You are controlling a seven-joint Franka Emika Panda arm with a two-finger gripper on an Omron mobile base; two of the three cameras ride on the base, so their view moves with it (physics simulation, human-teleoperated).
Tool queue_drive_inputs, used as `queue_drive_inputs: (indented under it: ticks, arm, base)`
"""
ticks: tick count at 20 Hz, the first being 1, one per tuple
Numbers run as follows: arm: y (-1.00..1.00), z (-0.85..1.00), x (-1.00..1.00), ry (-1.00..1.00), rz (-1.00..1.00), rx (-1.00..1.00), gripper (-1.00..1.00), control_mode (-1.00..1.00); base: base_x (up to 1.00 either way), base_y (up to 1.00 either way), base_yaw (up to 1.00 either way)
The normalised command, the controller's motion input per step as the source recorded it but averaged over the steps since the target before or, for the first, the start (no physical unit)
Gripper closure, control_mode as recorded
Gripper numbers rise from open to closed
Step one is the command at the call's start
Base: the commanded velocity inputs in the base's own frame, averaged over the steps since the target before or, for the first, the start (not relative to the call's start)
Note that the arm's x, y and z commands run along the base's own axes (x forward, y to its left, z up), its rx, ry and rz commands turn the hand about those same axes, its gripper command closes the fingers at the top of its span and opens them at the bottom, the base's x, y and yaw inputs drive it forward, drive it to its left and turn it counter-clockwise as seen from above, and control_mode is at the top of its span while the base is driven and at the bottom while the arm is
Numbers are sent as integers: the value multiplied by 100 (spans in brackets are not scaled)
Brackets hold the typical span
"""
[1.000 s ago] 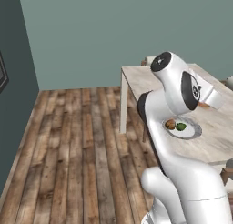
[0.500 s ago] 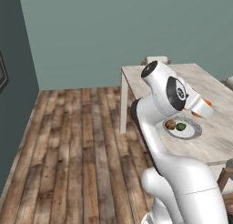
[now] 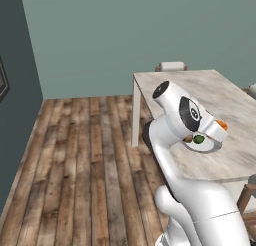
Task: Pick the avocado and bread from the counter and place them on the plate. Then pick the jam from the cabinet and place it next to the plate. Lastly close the cabinet door.
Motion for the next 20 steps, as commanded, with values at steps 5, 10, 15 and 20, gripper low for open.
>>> queue_drive_inputs:
  ticks: [5,10,15,20]
  arm:
    - [0,-45,0,3,0,0,100,-100]
    - [0,-38,10,6,0,0,100,-100]
    - [0,-13,32,0,0,0,100,-100]
    - [0,-7,42,0,0,0,100,-100]
  base:
    - [0,0,0]
    - [0,0,0]
    - [0,0,0]
    - [0,0,0]
